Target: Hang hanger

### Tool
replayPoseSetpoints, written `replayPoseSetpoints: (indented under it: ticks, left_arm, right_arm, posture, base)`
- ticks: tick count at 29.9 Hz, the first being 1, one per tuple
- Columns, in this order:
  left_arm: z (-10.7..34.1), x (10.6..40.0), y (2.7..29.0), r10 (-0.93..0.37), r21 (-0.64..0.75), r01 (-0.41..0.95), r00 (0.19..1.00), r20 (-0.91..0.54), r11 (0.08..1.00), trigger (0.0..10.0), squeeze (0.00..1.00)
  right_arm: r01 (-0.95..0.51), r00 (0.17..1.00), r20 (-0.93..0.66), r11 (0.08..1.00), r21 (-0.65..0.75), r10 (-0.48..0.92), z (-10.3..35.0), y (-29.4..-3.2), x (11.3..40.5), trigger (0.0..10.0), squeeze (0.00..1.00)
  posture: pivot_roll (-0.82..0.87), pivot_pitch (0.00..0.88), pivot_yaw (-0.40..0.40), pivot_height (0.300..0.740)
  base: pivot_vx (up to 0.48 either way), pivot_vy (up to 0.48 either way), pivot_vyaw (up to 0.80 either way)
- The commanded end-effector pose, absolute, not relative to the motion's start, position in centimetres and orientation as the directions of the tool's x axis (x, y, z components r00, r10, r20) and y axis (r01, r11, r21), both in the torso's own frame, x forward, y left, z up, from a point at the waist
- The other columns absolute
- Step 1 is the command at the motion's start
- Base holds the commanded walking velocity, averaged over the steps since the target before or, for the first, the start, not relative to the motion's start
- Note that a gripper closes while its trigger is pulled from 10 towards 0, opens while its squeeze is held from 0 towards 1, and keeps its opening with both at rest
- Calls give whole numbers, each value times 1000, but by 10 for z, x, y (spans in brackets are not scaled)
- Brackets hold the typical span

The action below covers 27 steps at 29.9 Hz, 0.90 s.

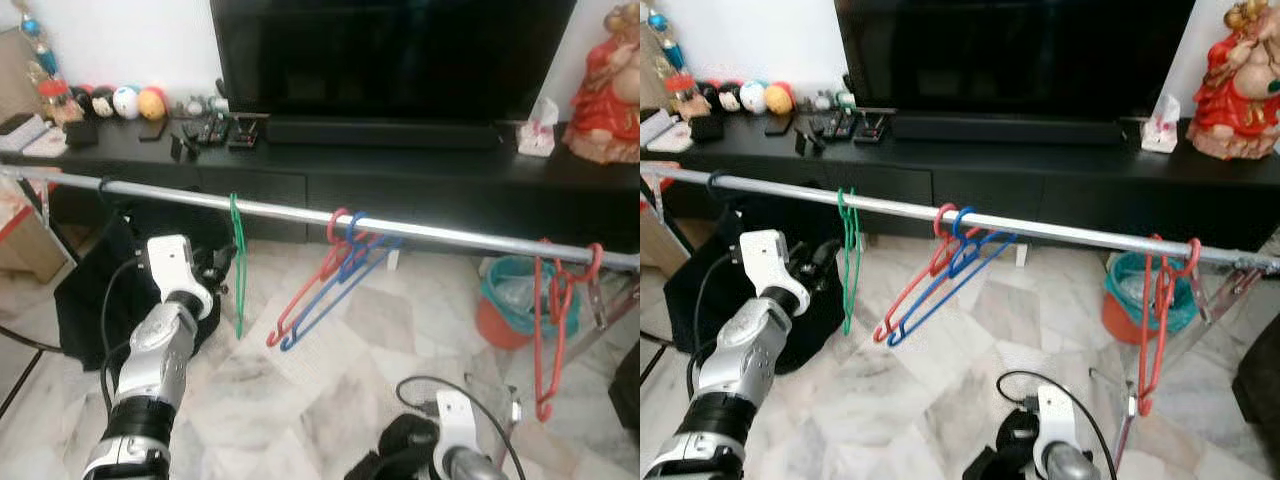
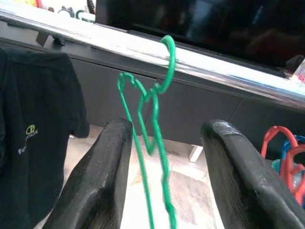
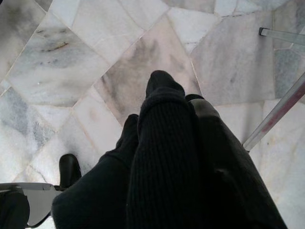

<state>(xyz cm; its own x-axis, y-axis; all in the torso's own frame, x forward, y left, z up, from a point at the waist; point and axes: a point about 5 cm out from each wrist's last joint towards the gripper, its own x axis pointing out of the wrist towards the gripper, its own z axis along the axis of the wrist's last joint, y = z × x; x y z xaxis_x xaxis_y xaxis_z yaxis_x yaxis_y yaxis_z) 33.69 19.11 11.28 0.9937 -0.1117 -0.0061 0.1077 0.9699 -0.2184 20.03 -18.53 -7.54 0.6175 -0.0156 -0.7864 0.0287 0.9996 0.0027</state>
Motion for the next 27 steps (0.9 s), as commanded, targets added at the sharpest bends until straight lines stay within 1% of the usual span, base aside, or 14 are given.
replayPoseSetpoints:
  ticks: [1,6,12,19,22,27]
  left_arm:
    - [115,337,193,-102,-199,101,995,2,975,10000,0]
    - [117,336,190,-123,-189,122,992,8,974,10000,0]
    - [118,331,181,-198,-178,197,980,14,964,10000,0]
    - [117,326,182,-218,-168,215,976,2,962,10000,0]
    - [116,323,184,-229,-137,224,973,-20,965,10000,0]
    - [115,322,184,-240,-124,232,969,-51,965,10000,0]
  right_arm:
    - [31,611,-792,1000,3,-17,-76,-185,199,10000,0]
    - [31,601,-799,1000,2,-17,-78,-185,195,10000,0]
    - [32,593,-805,999,0,-19,-79,-187,193,10000,0]
    - [29,587,-809,1000,-1,-18,-80,-187,191,10000,0]
    - [27,586,-810,1000,-1,-16,-81,-187,190,10000,0]
    - [25,584,-811,1000,1,-13,-81,-187,190,10000,0]
  posture:
    - [-65,0,4,740]
    - [-64,0,3,740]
    - [-62,0,2,740]
    - [-59,0,1,740]
    - [-59,0,1,740]
    - [-60,0,0,740]
  base:
    - [311,0,0]
    - [295,0,0]
    - [0,0,0]
    - [0,0,0]
    - [0,0,0]
    - [0,0,0]
